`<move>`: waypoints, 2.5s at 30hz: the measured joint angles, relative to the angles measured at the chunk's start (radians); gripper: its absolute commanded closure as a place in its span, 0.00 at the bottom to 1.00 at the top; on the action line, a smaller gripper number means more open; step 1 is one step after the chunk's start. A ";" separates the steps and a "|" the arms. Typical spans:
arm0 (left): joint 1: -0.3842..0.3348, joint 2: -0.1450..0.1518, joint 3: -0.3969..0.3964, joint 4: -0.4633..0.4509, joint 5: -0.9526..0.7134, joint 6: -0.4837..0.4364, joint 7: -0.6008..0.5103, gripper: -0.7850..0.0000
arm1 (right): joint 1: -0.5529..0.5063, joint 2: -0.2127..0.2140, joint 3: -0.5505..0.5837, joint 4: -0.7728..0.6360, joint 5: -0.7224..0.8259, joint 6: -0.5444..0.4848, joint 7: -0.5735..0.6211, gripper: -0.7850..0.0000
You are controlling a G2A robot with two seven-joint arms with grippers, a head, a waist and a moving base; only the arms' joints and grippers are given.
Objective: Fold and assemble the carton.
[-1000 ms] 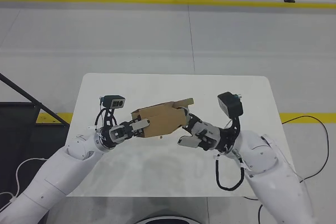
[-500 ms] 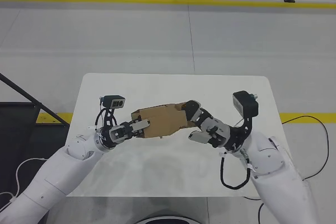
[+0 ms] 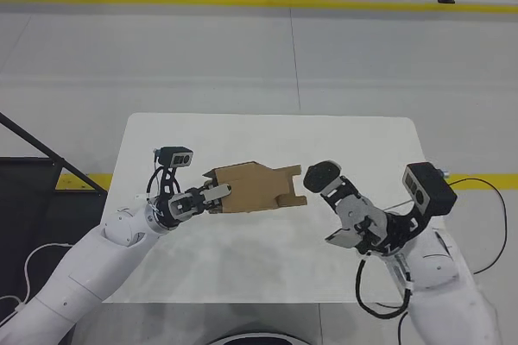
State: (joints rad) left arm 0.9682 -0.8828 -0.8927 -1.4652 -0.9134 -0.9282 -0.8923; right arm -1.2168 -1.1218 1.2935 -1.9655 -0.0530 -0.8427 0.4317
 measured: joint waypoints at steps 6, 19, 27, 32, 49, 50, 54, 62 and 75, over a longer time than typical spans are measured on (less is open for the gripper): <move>0.000 0.000 0.000 0.000 0.000 0.000 0.000 1.00 | -0.015 -0.002 0.030 0.018 -0.072 0.086 -0.056 0.00; 0.000 0.000 0.000 0.000 0.000 0.000 0.000 1.00 | -0.003 0.003 0.001 0.158 0.032 0.176 0.076 0.00; 0.000 0.000 0.000 0.000 0.000 0.000 0.000 1.00 | 0.051 -0.001 -0.054 0.188 0.121 0.136 0.151 0.00; 0.000 0.000 0.000 0.000 0.000 0.000 0.000 1.00 | 0.063 -0.001 -0.067 0.184 0.147 0.117 0.180 0.00; 0.000 0.000 0.000 0.000 0.000 0.000 0.000 1.00 | 0.077 -0.008 -0.133 0.126 0.089 0.121 0.190 0.00; 0.000 0.000 0.000 0.000 0.000 0.000 0.000 1.00 | 0.080 -0.008 -0.138 0.127 0.085 0.125 0.192 0.00; 0.000 0.000 0.000 0.000 0.000 0.000 0.000 1.00 | 0.097 -0.012 -0.158 0.138 0.067 0.141 0.185 0.00; 0.000 0.000 0.000 0.000 0.000 0.000 0.000 1.00 | 0.120 -0.022 -0.188 0.160 0.035 0.157 0.134 0.00; 0.000 0.000 0.000 0.000 0.000 0.000 0.000 1.00 | 0.051 -0.011 -0.114 0.152 0.045 0.065 0.098 0.00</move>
State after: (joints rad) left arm 0.9682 -0.8828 -0.8927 -1.4652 -0.9135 -0.9282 -0.8922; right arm -1.1659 -1.1329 1.1796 -1.8135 -0.0077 -0.7781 0.5295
